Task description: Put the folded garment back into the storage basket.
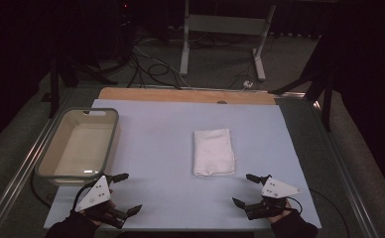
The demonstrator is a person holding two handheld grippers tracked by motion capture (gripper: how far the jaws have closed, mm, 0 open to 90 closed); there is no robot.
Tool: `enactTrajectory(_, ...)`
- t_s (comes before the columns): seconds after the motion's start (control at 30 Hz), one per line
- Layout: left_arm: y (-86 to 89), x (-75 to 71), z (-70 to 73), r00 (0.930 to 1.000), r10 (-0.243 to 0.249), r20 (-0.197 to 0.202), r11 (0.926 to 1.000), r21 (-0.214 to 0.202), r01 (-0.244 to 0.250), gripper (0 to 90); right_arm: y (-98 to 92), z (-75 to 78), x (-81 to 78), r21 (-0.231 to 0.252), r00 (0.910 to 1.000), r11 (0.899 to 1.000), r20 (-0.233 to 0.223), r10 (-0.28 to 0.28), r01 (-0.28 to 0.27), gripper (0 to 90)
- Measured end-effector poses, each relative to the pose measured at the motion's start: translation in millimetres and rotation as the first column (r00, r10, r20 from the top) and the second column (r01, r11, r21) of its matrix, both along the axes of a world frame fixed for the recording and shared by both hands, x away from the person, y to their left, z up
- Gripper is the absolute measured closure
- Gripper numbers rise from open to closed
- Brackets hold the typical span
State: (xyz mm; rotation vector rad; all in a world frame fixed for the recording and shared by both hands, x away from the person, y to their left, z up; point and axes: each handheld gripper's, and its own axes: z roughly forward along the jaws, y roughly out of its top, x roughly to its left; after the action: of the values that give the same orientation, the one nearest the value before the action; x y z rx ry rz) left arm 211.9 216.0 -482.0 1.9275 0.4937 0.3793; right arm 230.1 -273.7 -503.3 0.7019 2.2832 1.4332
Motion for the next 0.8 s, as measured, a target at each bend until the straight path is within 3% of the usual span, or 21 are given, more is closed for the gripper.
enactTrajectory(0.8, -2.1, 0.4, 0.0, 0.9999, -0.015, -0.001, 0.9999, 0.004, 0.015, 0.0, 0.7, 0.1, -1.3, -0.015, 0.9999, 1.000, 0.015, 0.006, -0.006, 8.6)
